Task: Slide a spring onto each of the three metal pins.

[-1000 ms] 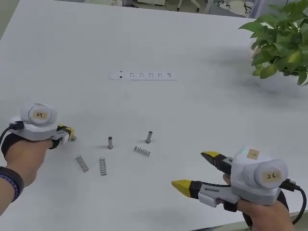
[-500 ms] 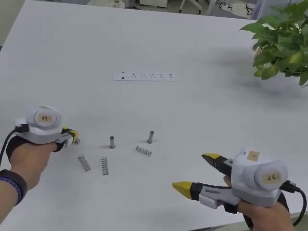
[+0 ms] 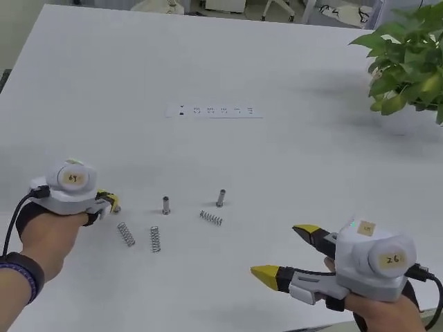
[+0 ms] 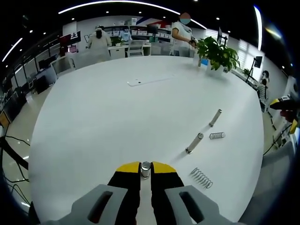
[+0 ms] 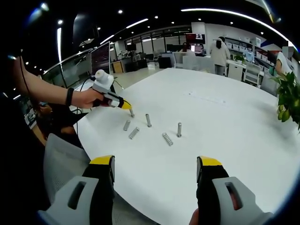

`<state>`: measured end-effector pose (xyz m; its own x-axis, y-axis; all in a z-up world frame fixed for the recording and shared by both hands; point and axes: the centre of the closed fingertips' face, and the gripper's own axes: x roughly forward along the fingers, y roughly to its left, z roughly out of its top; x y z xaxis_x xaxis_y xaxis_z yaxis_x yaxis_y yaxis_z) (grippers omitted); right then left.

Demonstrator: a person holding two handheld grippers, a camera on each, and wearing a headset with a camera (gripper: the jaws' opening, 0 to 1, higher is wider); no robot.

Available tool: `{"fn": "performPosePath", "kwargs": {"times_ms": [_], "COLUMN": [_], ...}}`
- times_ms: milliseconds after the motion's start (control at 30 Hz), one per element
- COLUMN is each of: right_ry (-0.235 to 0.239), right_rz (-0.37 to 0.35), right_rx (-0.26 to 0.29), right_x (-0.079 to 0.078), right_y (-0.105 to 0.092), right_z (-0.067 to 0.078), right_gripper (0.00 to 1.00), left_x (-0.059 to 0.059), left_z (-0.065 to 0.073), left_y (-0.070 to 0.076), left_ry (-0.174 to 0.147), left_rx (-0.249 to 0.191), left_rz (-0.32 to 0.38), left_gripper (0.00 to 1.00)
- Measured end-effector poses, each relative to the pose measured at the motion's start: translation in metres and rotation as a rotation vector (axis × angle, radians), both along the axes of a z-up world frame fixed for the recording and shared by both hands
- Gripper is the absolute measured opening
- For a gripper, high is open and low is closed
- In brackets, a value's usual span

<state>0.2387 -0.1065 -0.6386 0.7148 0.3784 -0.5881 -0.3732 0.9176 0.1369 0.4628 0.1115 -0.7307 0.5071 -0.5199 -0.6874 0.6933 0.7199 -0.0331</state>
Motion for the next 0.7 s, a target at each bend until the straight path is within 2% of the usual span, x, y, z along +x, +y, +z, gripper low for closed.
{"fn": "performPosePath", "kwargs": {"times_ms": [200, 267, 300, 433, 700], "right_ry": [-0.005, -0.005, -0.005, -0.006, -0.004], "right_rz": [-0.004, -0.005, -0.007, -0.014, -0.02], "right_rx": [0.002, 0.003, 0.002, 0.006, 0.003], "right_x": [0.001, 0.001, 0.001, -0.001, -0.003], "right_y": [-0.001, -0.001, -0.002, -0.003, -0.005], "right_z": [0.001, 0.001, 0.001, 0.001, 0.001], "right_gripper": [0.7, 0.7, 0.7, 0.7, 0.7], "left_x": [-0.003, -0.008, -0.006, -0.006, -0.006], "left_z": [-0.004, -0.01, -0.009, -0.009, -0.012], "left_y": [-0.001, 0.0, 0.0, 0.0, 0.001], "left_ry": [0.0, 0.014, -0.001, -0.018, -0.019], "left_rx": [0.02, 0.038, 0.031, 0.05, 0.065], "left_rz": [-0.014, -0.028, -0.024, -0.042, -0.048], "left_gripper": [0.0, 0.0, 0.0, 0.0, 0.0]}}
